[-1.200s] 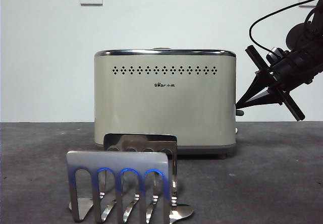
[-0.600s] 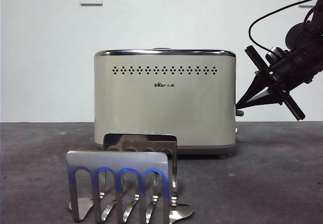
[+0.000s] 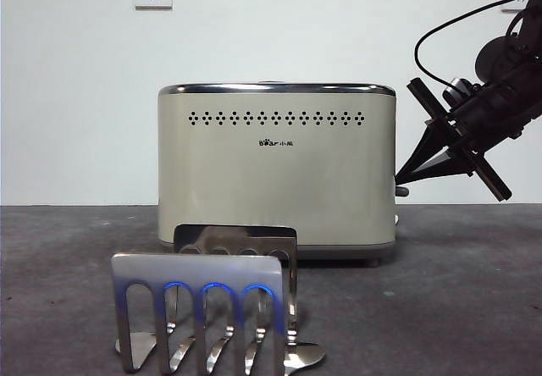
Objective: Pick up a slice of bread from the rack,put the bread on the toaster,press the button
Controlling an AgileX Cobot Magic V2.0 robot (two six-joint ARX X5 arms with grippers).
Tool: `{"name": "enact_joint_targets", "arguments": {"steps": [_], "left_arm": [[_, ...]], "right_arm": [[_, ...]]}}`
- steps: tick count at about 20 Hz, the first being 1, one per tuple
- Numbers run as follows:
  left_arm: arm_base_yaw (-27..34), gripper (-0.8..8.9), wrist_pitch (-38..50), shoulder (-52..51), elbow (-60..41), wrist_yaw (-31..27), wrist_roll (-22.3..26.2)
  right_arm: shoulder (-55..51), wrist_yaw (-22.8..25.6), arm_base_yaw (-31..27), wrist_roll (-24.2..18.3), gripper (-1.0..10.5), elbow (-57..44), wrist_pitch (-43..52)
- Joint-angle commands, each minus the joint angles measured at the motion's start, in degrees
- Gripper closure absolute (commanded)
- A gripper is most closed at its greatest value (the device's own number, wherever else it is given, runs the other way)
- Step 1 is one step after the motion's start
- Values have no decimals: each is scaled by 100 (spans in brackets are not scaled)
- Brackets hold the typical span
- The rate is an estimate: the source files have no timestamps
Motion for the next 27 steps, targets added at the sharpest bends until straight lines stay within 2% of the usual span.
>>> {"name": "enact_joint_targets", "arguments": {"steps": [1,6,14,27], "left_arm": [[15,819,11,-24,-28,28,-55],[15,819,11,-24,-28,28,-55],[15,819,11,-24,-28,26,-55],[15,819,11,-24,-28,28,-55]], "right_arm": [[382,525,52,-55,954,-256,-275],[345,293,55,-72,954,-26,-295],[188,308,55,-264,954,396,-774],[-1005,302,55,-262,954,407,-800]]}}
